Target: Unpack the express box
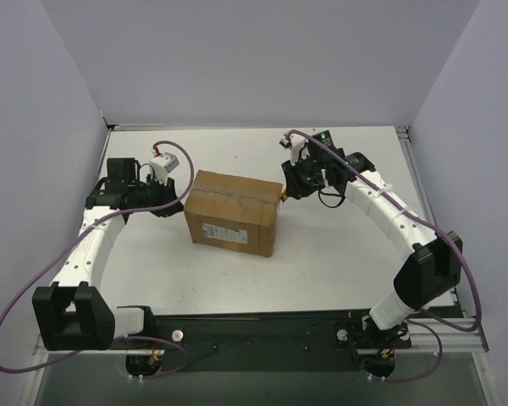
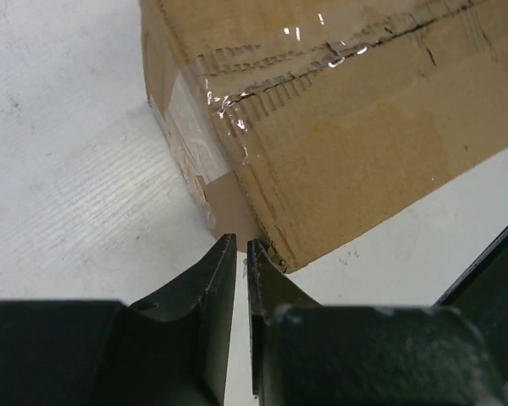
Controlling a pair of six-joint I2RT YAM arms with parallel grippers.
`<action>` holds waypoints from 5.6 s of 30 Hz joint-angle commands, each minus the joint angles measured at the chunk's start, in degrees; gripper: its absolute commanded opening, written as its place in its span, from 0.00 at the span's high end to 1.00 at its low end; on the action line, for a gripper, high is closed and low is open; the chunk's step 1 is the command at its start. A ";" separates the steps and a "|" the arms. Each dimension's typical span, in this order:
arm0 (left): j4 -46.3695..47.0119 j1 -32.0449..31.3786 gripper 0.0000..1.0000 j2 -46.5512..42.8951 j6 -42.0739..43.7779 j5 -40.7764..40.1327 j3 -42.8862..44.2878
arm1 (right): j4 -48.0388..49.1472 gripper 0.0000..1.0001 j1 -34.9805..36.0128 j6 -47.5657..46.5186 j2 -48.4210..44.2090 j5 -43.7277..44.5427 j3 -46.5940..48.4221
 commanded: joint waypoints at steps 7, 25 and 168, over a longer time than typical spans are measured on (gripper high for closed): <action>-14.49 -2.39 0.67 -4.49 13.54 -1.66 13.68 | 14.72 1.00 -8.97 16.78 7.82 -5.42 5.87; 4.37 -43.97 0.36 -1.13 35.15 -23.89 9.32 | 34.67 1.00 -25.85 52.39 -11.59 -23.09 -24.44; 31.03 -44.86 0.46 15.83 11.18 -37.79 2.61 | 63.69 1.00 -17.68 73.32 6.59 -36.18 -21.90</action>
